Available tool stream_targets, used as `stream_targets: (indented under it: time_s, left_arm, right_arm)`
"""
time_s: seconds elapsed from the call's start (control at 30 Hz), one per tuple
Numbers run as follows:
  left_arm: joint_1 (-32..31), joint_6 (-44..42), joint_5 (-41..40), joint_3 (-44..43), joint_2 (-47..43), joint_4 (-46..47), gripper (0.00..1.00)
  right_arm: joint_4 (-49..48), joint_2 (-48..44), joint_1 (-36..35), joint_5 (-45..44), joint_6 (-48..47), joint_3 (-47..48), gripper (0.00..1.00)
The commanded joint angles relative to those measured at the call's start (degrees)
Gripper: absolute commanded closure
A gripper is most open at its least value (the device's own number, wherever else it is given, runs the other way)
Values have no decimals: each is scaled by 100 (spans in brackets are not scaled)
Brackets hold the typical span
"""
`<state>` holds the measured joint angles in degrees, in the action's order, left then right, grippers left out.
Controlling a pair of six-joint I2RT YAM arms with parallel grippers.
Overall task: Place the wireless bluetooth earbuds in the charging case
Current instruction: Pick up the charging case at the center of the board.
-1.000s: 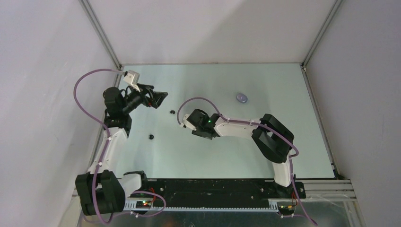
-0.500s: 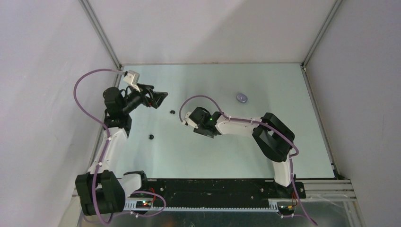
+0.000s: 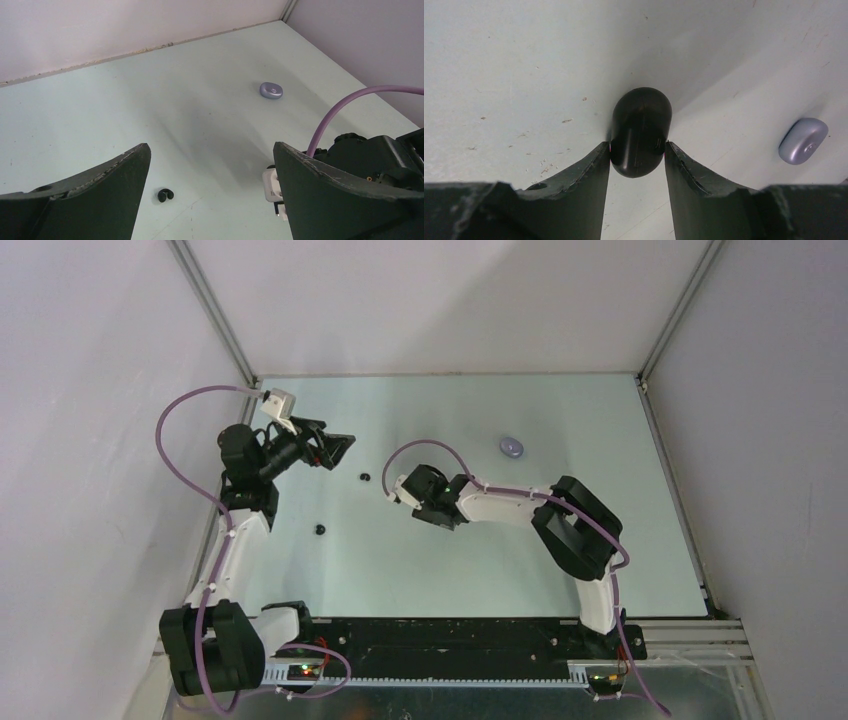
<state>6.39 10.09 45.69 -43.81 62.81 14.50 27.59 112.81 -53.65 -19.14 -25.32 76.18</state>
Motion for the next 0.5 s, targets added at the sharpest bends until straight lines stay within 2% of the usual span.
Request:
stream_targets:
  time_s: [0.0,0.47]
  left_arm:
    - [-7,28,122,46,-142,205,1]
    - [-11,28,119,44,-180,197,1]
  right_arm:
    - [-261,-158,-30,-301,-12,-88,51]
    - [-539,-285,-376,-621,-307,-322,48]
